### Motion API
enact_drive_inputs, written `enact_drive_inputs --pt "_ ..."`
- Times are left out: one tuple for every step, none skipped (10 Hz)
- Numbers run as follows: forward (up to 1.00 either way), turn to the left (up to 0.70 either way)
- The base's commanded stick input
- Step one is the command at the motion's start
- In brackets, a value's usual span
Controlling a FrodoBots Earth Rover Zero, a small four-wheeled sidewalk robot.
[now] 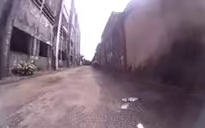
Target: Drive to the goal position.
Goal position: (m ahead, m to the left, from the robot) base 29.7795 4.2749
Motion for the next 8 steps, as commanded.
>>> enact_drive_inputs --pt "0.50 0.00" --pt "0.50 0.00" --pt "0.50 0.00" --pt "0.50 0.50" --pt "0.50 0.50" --pt "0.50 0.50" --pt "0.50 0.50" --pt "0.50 0.00"
